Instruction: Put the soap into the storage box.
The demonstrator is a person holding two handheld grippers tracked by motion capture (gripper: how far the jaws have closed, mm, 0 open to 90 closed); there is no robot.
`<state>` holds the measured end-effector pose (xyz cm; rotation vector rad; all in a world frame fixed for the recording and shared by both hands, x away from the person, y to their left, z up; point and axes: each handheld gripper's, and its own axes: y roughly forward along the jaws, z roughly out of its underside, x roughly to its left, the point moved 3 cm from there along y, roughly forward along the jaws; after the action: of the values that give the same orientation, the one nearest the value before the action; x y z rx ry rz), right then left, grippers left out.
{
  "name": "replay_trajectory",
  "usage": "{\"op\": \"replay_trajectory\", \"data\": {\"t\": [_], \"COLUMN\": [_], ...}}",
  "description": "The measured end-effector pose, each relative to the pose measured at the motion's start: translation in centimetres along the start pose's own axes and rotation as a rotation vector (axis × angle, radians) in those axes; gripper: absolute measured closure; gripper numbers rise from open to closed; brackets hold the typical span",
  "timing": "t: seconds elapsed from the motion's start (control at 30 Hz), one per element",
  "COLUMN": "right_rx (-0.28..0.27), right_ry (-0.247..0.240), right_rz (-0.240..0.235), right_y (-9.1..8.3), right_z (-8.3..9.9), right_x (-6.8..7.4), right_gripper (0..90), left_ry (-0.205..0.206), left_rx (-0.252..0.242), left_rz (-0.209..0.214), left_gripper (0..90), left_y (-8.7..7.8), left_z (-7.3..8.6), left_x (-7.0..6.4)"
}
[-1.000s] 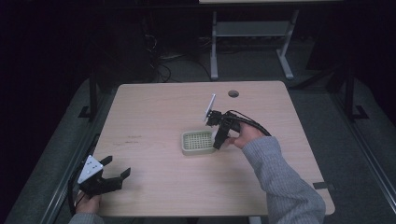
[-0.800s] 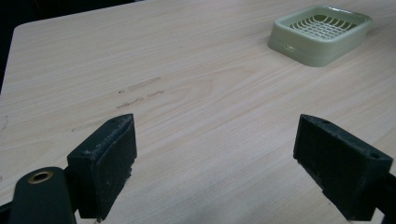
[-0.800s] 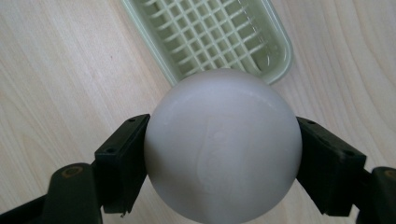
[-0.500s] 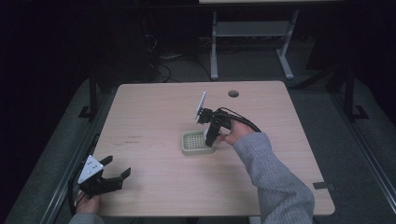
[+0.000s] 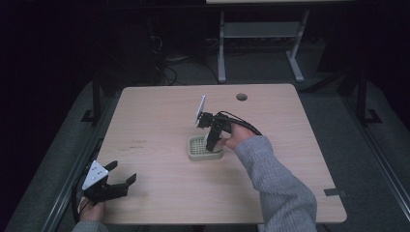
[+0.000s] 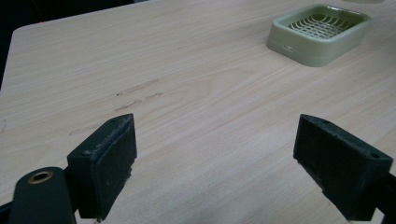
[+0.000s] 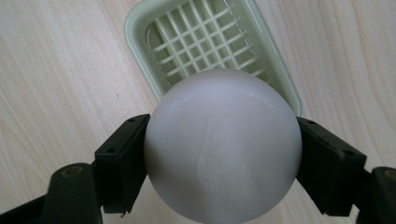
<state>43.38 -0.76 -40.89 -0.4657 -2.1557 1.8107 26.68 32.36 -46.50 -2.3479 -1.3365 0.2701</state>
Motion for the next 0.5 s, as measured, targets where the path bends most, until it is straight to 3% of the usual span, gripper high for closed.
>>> {"op": "replay_trajectory", "data": {"t": [0.5], "right_rx": [0.002], "right_ry": [-0.014], "right_rz": [-0.013], "right_y": [0.9], "right_z": [-1.4], "right_x": [0.1], "right_gripper": [23.5], "left_ry": [-0.006], "left_rx": [-0.001], "left_rz": [-0.001], "left_gripper": [12.9], "left_y": [-0.1], "left_z": [0.0], "left_x": [0.0]}}
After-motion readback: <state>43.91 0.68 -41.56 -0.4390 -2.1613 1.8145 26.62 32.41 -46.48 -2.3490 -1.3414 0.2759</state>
